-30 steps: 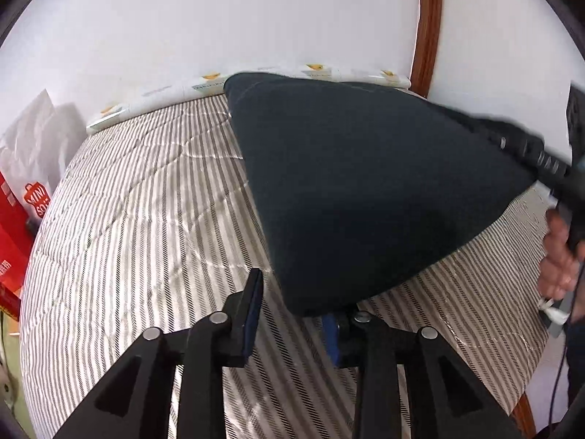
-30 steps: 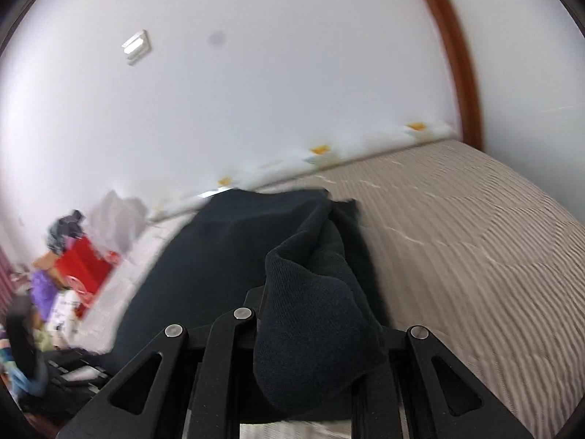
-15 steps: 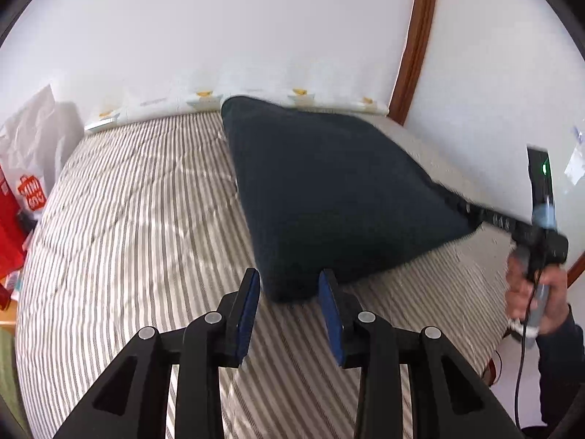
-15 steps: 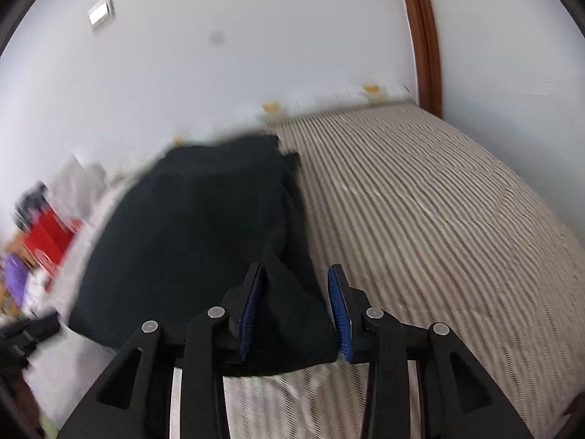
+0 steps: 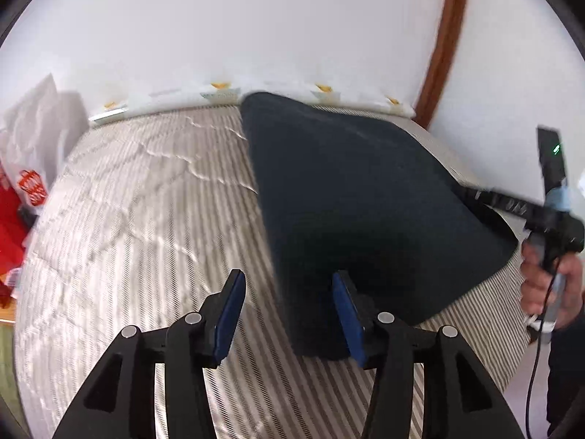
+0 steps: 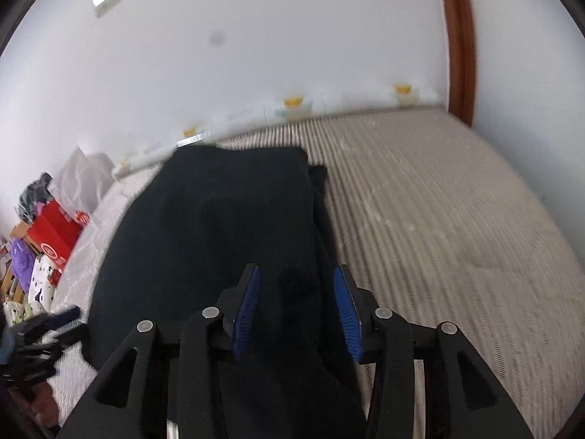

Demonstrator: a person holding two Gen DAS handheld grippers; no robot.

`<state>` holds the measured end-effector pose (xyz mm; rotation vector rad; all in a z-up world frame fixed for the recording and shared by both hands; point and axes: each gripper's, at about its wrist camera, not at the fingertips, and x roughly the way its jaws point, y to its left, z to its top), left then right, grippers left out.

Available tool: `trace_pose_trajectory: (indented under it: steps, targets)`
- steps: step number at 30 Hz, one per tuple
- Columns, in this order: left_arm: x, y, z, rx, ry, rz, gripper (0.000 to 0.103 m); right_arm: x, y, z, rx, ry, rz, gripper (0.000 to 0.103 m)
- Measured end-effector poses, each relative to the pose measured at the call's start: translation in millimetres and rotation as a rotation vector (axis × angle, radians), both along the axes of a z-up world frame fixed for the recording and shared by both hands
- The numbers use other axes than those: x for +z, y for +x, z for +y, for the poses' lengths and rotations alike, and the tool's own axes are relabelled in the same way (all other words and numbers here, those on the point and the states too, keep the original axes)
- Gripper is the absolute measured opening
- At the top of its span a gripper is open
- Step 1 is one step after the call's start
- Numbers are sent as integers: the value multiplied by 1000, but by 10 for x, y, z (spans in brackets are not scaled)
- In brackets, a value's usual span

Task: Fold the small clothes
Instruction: 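Open the right tool and release the folded sweatshirt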

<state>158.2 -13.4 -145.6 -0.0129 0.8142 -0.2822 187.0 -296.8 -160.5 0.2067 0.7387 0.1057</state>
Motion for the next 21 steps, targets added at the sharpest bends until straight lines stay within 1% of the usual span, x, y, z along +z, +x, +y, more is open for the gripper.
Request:
trace_pose_trajectory:
  steps: [1,2,3,5,6,8,9,10,13,15,19,20,21]
  targets:
    - [8,17,7,8,2,2,47,-83,88,25,0,4,28,21]
    - [3,52,16,22,6,12,47,-139,126,41,1,3,44,9]
    - [-3,76,23,34,6,21,47,-158,135,43,5,0,29,6]
    - [-22,115,45,49,-9,38,47,-102,76,-41,-4,1,-43,5]
    - [-30,129,51,54,-17,45,47,-91,59,-119,-27,18,-49,3]
    - [-31,125,57,55,-31,51,47,-163,78,-235,-63,50,-1,3]
    - [-27,115,53,56,-30,54,47,-208,89,-246,-50,61,26,3]
    - [-25,108,44,56,-26,55,47,-212,62,-239,-50,51,33,3]
    - [-8,53,9,58,-9,48,47,-66,-88,-212,-82,3,-6,4]
    - [17,9,-9,61,-5,45,47,31,-169,-227,-88,4,-31,5]
    - [105,-109,-36,68,-4,30,48,136,-289,-187,-73,6,-32,7]
    - [121,-136,-44,74,6,23,50,148,-320,-160,-66,-7,-34,15]
    - [126,-155,-47,78,14,20,50,137,-331,-137,-62,-15,-31,31]
